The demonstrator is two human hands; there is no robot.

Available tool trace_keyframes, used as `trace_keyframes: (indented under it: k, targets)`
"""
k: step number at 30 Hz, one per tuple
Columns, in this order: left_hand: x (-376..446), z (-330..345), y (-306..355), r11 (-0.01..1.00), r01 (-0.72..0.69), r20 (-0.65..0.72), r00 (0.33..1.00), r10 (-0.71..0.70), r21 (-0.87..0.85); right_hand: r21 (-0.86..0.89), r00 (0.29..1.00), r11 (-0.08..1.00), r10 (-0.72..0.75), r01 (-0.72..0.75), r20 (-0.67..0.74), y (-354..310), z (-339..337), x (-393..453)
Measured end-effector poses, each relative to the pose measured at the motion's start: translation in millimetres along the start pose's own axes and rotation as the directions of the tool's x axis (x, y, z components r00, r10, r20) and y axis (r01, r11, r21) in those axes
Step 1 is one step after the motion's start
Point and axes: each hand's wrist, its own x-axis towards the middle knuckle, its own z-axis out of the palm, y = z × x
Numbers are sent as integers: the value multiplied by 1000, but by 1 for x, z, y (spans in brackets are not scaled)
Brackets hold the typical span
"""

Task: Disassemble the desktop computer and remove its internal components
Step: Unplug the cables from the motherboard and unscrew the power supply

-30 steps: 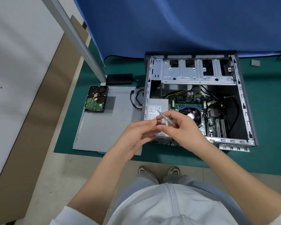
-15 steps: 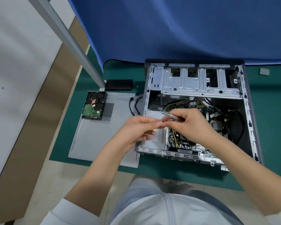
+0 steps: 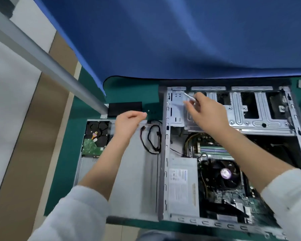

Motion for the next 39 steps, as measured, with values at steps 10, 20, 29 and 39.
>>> trace_keyframes:
  k: [10,20,29,39]
  targets:
    - [101,41,-51,687,-154,-13,973,231,711,-171,994,982,-89,77,-66,23,25,11]
    - [104,48,-70,618,-165,-35,954,298,769,-157,997,987,-41,30,-66,24,25,12]
    - [62,33,-61,844,-221,-69,954,291,488,-131,998,991,-44,37,-51,22,22,10]
    - [-90,40,-82,992,-127,105,987,125,11,20,976,993,-115,113,187,-1,-10,-100]
